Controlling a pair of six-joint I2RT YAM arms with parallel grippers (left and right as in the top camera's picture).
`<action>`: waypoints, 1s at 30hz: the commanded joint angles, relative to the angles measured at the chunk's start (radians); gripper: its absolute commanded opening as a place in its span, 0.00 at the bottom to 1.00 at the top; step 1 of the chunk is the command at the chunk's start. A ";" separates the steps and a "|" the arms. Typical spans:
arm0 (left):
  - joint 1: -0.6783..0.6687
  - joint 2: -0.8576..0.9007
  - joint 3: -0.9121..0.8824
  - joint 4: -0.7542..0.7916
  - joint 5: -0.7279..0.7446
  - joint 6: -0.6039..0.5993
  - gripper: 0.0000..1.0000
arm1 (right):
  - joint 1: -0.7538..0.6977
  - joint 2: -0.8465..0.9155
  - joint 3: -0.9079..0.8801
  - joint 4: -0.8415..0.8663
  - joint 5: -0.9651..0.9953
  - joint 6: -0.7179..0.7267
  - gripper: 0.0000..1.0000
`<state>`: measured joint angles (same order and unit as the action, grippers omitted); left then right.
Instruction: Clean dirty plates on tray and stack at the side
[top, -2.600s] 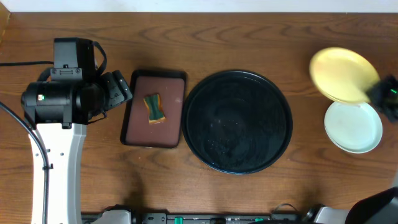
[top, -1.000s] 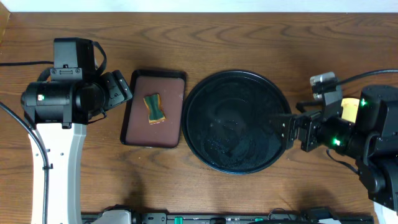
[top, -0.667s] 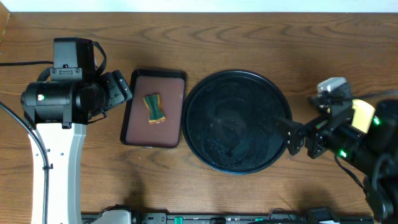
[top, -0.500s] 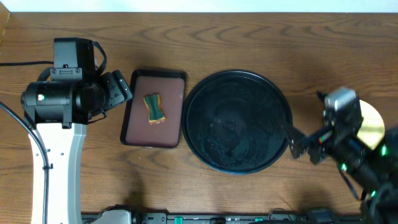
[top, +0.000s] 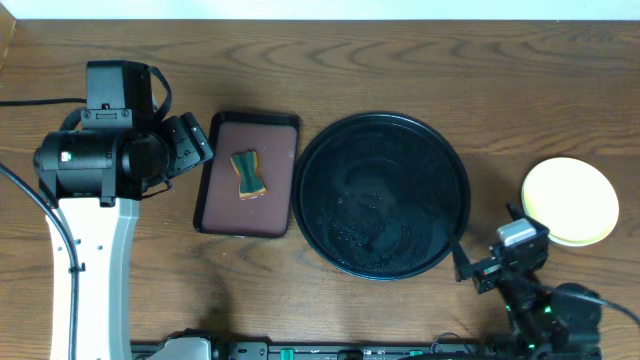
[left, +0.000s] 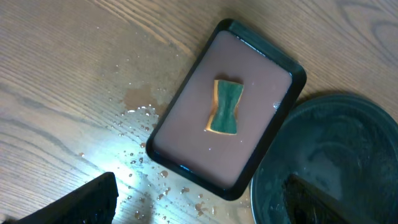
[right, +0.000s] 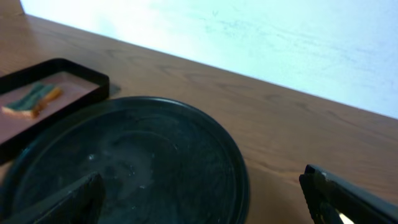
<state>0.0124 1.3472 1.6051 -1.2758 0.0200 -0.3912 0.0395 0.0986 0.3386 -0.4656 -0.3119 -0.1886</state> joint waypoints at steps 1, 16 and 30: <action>0.003 -0.008 0.007 -0.001 -0.005 0.006 0.85 | -0.025 -0.095 -0.125 0.061 0.012 -0.010 0.99; 0.003 -0.008 0.007 0.000 -0.005 0.006 0.85 | -0.026 -0.094 -0.333 0.420 0.017 -0.007 0.99; 0.003 -0.008 0.007 0.000 -0.005 0.006 0.86 | -0.026 -0.094 -0.333 0.418 0.016 -0.007 0.99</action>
<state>0.0124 1.3460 1.6051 -1.2755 0.0200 -0.3912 0.0208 0.0120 0.0101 -0.0471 -0.2981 -0.1894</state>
